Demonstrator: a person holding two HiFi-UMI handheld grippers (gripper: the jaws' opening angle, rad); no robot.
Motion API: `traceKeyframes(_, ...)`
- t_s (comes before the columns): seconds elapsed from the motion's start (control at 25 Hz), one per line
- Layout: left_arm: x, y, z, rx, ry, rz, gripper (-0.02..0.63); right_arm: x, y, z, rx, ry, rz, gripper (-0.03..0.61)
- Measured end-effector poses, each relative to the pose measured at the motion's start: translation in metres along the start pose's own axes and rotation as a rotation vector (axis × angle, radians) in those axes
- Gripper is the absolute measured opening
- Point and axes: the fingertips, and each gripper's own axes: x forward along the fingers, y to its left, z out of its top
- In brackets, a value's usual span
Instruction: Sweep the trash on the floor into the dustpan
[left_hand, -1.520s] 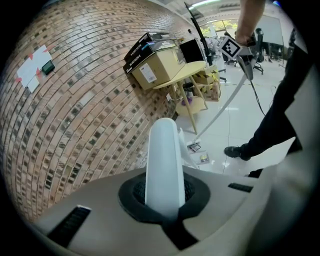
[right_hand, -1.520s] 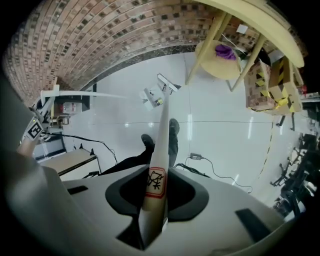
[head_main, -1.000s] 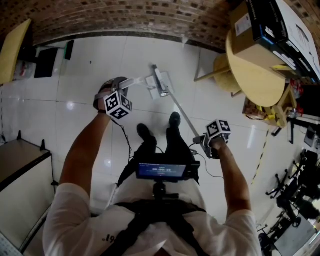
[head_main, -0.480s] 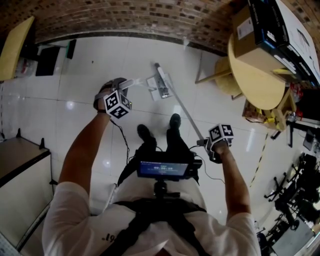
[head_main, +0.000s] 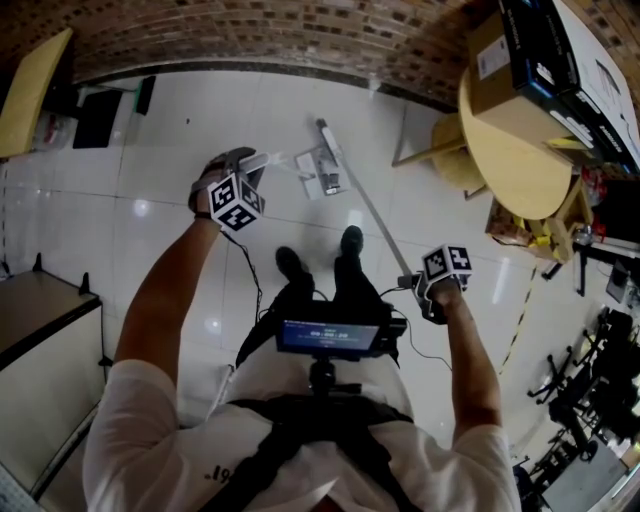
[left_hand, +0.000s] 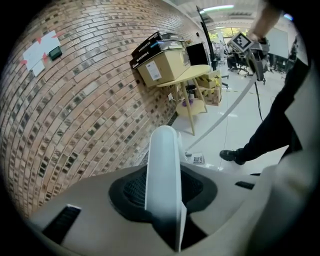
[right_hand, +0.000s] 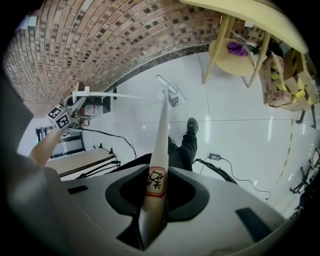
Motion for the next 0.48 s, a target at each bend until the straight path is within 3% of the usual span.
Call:
traceKeyframes(0.28,-0.0005,-0.0015,-0.0043,0.017,0.006,-0.002,0.121,-0.0039,0.0012,-0.002,0.011,-0.009,-0.011,0.075)
traceKeyframes(0.48,-0.0056,-0.0019,-0.0052,0.036,-0.001,0.004,0.203,-0.0006,-0.0037,-0.0014,0.015,-0.016,-0.002,0.075)
